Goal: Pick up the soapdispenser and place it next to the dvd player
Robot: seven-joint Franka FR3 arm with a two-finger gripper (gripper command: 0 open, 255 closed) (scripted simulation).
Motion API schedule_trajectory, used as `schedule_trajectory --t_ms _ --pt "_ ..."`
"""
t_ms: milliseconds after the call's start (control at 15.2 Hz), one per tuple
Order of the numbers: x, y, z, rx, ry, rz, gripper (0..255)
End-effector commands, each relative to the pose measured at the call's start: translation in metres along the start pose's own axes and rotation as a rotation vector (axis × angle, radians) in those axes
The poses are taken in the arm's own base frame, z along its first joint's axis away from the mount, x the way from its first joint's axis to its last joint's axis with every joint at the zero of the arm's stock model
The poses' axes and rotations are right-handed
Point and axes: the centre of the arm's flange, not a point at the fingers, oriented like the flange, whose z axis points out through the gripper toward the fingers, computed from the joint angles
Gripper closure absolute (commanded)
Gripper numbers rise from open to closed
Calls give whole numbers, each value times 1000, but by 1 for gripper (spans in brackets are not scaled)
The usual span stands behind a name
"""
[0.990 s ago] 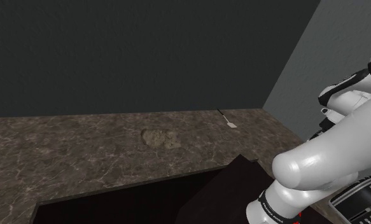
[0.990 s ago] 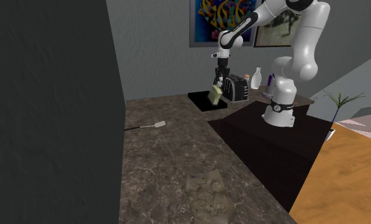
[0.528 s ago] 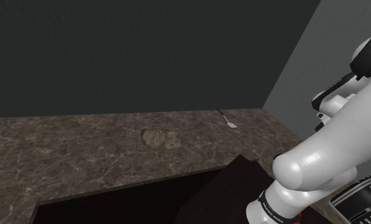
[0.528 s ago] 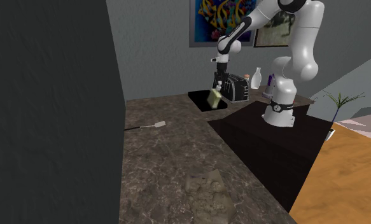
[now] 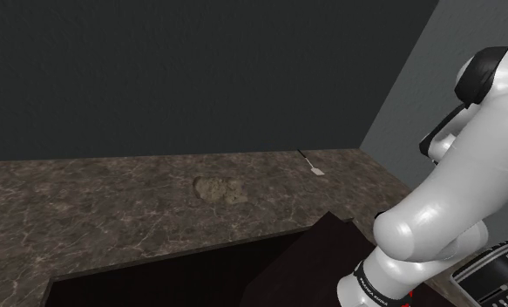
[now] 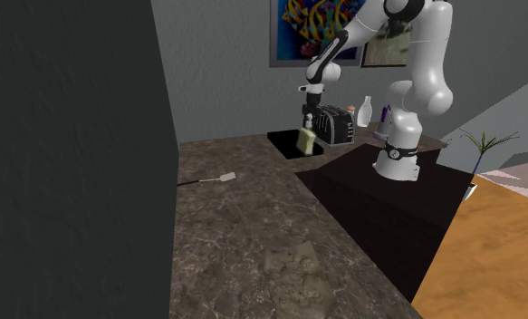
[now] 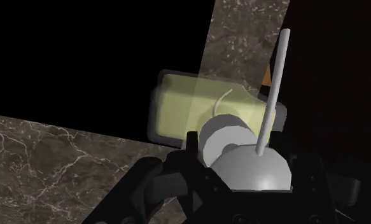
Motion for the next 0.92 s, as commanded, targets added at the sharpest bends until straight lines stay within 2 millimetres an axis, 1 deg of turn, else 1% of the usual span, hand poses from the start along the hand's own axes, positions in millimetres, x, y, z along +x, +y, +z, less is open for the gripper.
schedule_trajectory --t_ms 0,198,264,594,792,858 --pt "-2 -16 17 118 0 6 255" --pt "-2 -16 17 118 0 6 255" --pt "-3 -15 17 118 0 6 0" --pt "-2 -16 17 118 0 6 0" --pt "-2 -11 -22 118 0 6 0" --pt "-2 -10 -33 118 0 6 0"
